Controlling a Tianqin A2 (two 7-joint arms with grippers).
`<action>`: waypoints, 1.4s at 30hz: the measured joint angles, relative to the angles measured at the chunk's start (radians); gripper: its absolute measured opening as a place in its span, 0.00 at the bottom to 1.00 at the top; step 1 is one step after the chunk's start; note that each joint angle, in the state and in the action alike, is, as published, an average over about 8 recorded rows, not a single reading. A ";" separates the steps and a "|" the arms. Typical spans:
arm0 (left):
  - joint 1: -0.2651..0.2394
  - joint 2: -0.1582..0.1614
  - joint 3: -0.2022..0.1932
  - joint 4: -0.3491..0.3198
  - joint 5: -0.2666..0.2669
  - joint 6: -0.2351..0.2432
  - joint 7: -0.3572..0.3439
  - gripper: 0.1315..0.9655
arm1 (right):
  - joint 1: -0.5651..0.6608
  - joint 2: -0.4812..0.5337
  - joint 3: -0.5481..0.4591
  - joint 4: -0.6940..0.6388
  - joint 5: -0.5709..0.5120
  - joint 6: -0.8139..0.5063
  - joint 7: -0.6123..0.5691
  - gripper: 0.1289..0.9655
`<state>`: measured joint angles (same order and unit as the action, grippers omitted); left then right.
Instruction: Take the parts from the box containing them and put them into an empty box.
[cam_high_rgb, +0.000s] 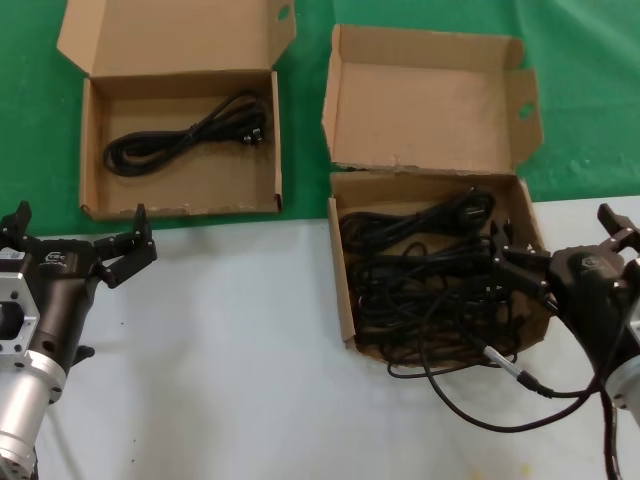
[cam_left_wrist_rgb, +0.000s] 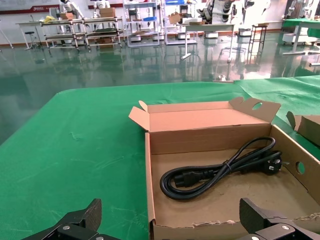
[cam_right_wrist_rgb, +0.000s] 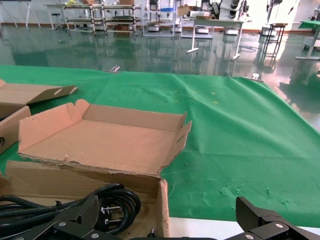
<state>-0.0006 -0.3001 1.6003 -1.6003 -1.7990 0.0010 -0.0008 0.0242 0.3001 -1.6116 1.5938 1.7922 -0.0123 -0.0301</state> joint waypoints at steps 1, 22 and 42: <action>0.000 0.000 0.000 0.000 0.000 0.000 0.000 1.00 | 0.000 0.000 0.000 0.000 0.000 0.000 0.000 1.00; 0.000 0.000 0.000 0.000 0.000 0.000 0.000 1.00 | 0.000 0.000 0.000 0.000 0.000 0.000 0.000 1.00; 0.000 0.000 0.000 0.000 0.000 0.000 0.000 1.00 | 0.000 0.000 0.000 0.000 0.000 0.000 0.000 1.00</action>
<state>-0.0006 -0.3001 1.6003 -1.6003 -1.7990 0.0010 -0.0008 0.0242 0.3001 -1.6116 1.5938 1.7922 -0.0123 -0.0301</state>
